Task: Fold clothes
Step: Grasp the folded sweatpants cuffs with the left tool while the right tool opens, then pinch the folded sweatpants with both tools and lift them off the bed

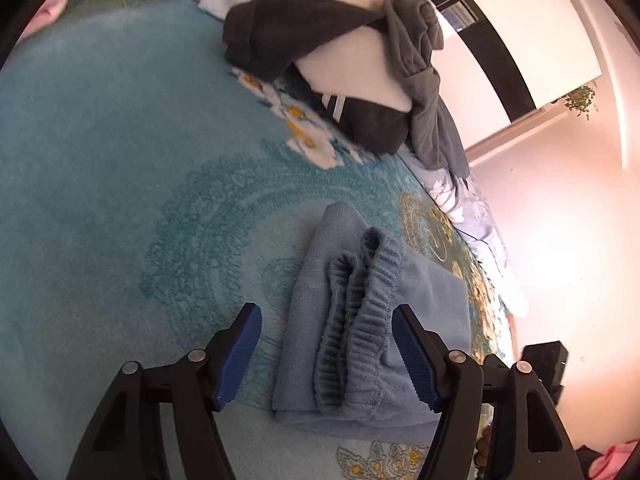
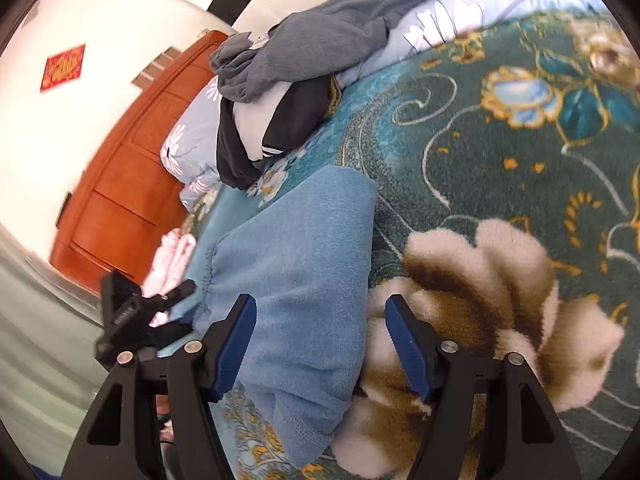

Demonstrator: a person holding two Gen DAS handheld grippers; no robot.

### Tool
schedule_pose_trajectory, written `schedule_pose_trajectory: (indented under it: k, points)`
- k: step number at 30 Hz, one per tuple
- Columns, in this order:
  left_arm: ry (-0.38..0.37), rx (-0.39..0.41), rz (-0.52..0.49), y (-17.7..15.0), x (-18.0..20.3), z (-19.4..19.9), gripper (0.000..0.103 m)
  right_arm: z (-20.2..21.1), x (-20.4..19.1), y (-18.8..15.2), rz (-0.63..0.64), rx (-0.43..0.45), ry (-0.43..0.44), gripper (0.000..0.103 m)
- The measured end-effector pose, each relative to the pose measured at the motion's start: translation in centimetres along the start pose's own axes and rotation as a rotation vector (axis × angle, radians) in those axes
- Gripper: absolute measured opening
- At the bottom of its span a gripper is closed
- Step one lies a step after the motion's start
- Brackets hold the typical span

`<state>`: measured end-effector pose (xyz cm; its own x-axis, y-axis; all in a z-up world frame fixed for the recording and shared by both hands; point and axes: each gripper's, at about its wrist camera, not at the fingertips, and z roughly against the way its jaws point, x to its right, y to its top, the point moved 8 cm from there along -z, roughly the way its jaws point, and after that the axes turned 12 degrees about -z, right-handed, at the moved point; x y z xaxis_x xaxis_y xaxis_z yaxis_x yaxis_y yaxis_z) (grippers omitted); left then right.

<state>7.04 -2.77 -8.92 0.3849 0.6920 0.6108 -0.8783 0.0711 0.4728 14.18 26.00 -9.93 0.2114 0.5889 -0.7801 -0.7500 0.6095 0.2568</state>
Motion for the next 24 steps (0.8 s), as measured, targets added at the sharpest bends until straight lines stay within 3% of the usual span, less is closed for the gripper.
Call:
schedule_pose_trajectory:
  k: [7,12,17,24]
  points:
    - [-0.126,-0.070,-0.073,0.1,1.9,-1.7,0.103,-1.3,0.7,1.4,-0.078,-0.029,0.085,0.071]
    - [-0.163,-0.135,-0.050,0.6,2.1,-2.2,0.103,-3.0,0.0,1.9,-0.062,-0.079,0.101,0.071]
    - [-0.209,-0.138,-0.029,0.8,2.5,-2.5,0.103,-4.5,-0.8,2.1,-0.028,-0.099,0.096,0.072]
    - [-0.175,-0.160,-0.065,0.5,2.9,-2.2,0.101,-4.8,-1.0,2.3,-0.013,-0.124,0.086,0.069]
